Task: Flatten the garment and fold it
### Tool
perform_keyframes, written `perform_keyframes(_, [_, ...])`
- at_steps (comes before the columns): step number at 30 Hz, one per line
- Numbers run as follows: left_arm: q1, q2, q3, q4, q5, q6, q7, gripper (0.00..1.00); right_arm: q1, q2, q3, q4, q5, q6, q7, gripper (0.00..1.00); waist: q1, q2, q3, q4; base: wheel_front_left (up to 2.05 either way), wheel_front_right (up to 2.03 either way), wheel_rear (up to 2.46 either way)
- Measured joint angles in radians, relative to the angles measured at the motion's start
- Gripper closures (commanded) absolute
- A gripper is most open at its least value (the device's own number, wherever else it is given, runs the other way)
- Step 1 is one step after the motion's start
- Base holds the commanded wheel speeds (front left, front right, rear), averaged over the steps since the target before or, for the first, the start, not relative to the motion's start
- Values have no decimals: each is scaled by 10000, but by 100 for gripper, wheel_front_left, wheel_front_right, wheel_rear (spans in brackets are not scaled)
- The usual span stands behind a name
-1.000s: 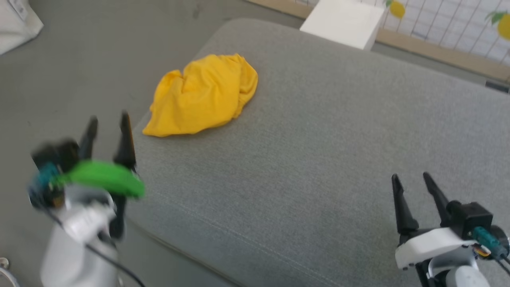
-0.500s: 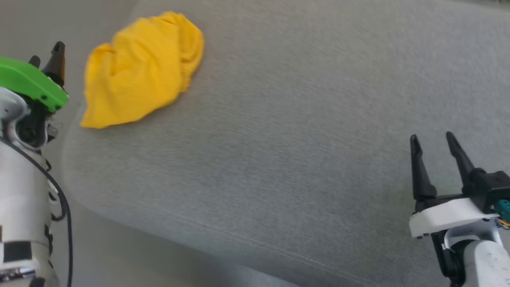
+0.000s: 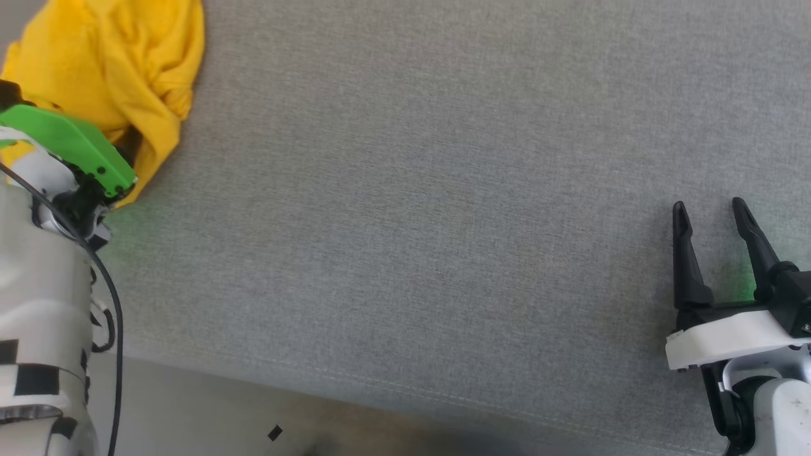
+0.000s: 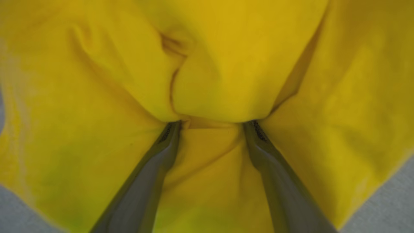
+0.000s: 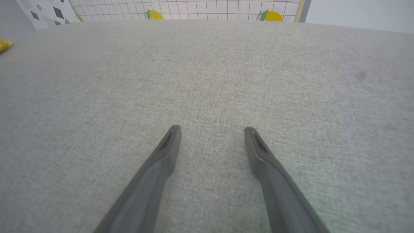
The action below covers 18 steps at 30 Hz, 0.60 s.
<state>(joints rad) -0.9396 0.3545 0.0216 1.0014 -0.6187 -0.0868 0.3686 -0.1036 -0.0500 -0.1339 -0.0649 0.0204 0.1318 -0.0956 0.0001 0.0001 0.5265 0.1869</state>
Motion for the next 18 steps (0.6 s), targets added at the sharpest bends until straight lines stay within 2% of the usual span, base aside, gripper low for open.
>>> perform_keyframes(3, [-179,88,36,165,23,0,-236,0,-4,0,0,17,0,0,-2,0,-1,0,238,-110,0,0,0])
perform_keyframes(4, [-202,84,75,173,23,0,-462,100,-9,0,-8,15,0,0,-2,0,-1,0,276,-120,0,0,0])
perform_keyframes(13, [-316,-485,487,236,-357,-140,-3315,100,-170,0,119,568,109,0,-69,0,0,-1,-153,95,0,0,0])
perform_keyframes(18, [-1009,-211,226,-401,-280,-326,-4334,100,-184,6,349,1344,527,0,-376,0,0,-1,-867,218,0,0,0])
